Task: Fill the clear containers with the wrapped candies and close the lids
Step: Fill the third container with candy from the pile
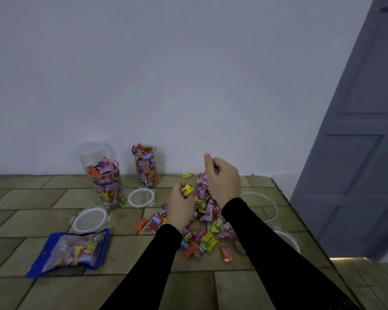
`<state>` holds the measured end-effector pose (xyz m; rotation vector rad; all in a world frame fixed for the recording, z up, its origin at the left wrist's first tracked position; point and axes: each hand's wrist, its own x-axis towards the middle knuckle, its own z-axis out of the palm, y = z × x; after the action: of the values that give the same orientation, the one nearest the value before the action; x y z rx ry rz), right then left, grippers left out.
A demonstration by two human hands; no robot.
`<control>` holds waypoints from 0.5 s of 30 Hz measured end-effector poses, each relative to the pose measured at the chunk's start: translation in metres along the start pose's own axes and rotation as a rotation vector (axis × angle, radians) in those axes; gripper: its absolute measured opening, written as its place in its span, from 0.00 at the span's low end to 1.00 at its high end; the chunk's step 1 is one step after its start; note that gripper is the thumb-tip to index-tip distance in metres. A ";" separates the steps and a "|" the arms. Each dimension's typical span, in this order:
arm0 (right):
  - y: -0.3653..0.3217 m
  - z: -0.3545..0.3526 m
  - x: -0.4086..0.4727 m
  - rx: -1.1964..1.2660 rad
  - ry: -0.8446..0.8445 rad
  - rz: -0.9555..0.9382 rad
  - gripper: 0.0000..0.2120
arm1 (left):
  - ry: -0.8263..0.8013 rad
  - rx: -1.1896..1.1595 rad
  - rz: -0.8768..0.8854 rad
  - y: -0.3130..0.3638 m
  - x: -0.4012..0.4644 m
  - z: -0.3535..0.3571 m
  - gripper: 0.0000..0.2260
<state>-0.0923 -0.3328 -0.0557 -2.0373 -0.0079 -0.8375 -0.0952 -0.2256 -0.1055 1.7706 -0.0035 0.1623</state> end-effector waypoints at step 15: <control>0.044 -0.087 0.040 0.555 0.263 0.422 0.25 | -0.093 -0.249 0.154 0.070 -0.011 0.091 0.06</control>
<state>-0.0965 -0.4363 -0.0348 -1.3346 0.2954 -0.7255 -0.1027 -0.3297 -0.0561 1.5277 -0.2190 0.1828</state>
